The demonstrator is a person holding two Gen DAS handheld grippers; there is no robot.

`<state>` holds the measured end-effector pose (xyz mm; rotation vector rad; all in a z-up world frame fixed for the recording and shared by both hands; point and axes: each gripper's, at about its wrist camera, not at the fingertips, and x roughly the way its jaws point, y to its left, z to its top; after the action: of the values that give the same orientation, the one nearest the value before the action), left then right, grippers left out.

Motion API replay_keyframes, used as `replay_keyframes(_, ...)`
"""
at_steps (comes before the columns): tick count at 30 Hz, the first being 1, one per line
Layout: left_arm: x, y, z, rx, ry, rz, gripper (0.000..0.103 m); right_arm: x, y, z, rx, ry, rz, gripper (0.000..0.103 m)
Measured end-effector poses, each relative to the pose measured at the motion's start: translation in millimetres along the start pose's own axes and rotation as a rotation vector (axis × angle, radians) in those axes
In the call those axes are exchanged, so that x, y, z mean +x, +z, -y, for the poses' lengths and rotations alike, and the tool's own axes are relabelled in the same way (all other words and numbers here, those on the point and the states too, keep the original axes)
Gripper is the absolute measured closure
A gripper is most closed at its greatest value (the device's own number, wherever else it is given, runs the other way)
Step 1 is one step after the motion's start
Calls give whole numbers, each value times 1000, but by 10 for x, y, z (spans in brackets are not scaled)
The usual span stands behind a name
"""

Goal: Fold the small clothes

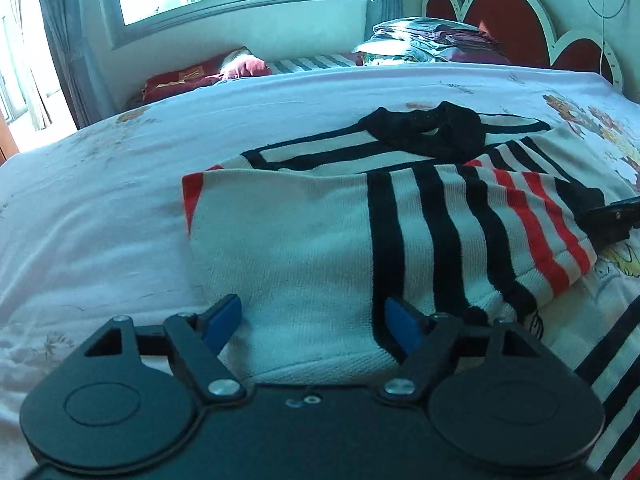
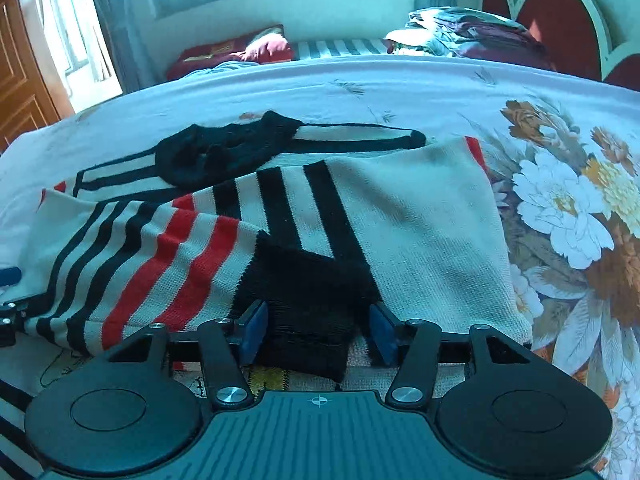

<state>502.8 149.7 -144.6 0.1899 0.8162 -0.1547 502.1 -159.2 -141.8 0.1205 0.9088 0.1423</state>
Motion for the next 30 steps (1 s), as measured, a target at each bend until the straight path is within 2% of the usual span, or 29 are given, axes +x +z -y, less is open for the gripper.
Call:
replay_keyframes(4, -128, 18, 66, -1, 29, 1, 25, -312, -38, -18, 40, 15, 60, 49)
replay_keyframes(6, -221, -21, 106, 8, 43, 9, 21, -455, -96, -35, 34, 38, 78, 49)
replay_keyframes(9, -347, -106, 124, -3, 51, 11, 18, -579, -158, -46, 27, 52, 78, 49)
replay_keyframes(16, -674, -381, 193, -15, 132, 10, 12, -800, -326, 77, 62, 105, 80, 49)
replay_keyframes(18, -804, -501, 201, -28, 114, 0, 12, -882, -403, 138, 64, 117, 82, 49)
replay_keyframes(21, -1050, -749, 198, -83, 87, -5, 15, -1065, -585, 290, 70, 127, 81, 49)
replay_keyframes(22, -1128, -849, 201, -98, 78, -9, 23, -1150, -671, 363, 69, 125, 81, 49)
replay_keyframes(23, -1196, -952, 203, -117, 64, -21, 38, -1226, -753, 440, 71, 124, 78, 49)
replay_keyframes(25, -1308, -1155, 197, -172, 29, -62, 49, -1381, -939, 626, 94, 133, 68, 49)
replay_keyframes(30, -1671, -1659, 177, -368, -60, -79, 42, -1764, -1495, 1131, 214, 180, 20, 49)
